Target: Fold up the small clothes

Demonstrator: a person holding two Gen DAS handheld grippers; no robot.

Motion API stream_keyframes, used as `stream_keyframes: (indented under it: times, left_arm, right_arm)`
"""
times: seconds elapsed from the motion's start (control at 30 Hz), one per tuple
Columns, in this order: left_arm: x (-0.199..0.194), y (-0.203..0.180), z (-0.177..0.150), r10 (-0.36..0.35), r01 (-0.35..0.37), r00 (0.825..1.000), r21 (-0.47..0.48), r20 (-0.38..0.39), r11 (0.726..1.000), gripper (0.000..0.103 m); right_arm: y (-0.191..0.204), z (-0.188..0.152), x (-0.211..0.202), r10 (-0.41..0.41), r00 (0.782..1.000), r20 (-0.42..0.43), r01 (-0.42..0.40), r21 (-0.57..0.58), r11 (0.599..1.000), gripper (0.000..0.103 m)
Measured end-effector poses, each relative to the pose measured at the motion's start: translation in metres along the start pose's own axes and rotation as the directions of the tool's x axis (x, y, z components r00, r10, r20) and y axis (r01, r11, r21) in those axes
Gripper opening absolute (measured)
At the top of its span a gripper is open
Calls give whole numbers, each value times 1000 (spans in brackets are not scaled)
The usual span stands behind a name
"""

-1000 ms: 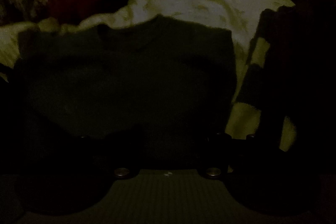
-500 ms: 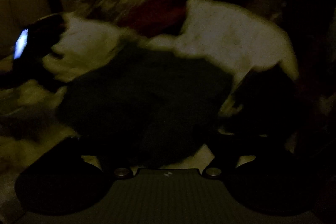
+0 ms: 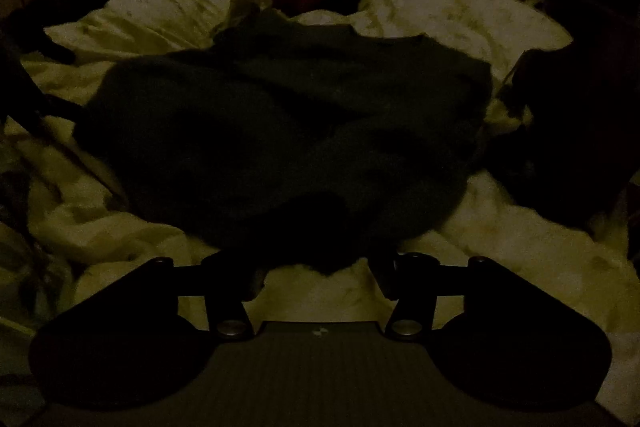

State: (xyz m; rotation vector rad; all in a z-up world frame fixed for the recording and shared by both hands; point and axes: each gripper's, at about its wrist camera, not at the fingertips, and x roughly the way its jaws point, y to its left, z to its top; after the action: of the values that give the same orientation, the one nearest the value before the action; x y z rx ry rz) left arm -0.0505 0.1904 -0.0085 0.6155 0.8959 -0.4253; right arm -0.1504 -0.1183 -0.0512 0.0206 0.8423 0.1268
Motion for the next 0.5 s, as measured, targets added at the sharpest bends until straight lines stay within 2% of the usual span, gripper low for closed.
stream_keyframes:
  times: [0.1,0.17,0.2,0.23,0.3,0.5]
  left_arm:
    - [-5,-11,0,45,-45,999,22,26,999,103]
    - [-1,-20,-1,84,-85,996,35,27,996,103]
    - [3,-23,0,103,-103,994,36,23,994,103]
    - [7,-25,0,116,-116,993,35,14,993,103]
    - [16,-29,-1,149,-149,989,28,-4,988,103]
    - [24,-32,-6,194,-194,981,17,-8,981,103]
  right_arm:
    - [0,-5,-10,-41,998,40,41,4,999,88]
    - [-4,-5,-9,-7,998,63,3,62,998,88]
    - [-4,-6,-6,5,998,59,-9,78,997,88]
    - [-2,-7,-1,4,999,52,-8,77,997,83]
    - [7,-8,8,-52,997,52,51,24,998,79]
    - [11,-4,22,-60,997,51,57,54,997,77]
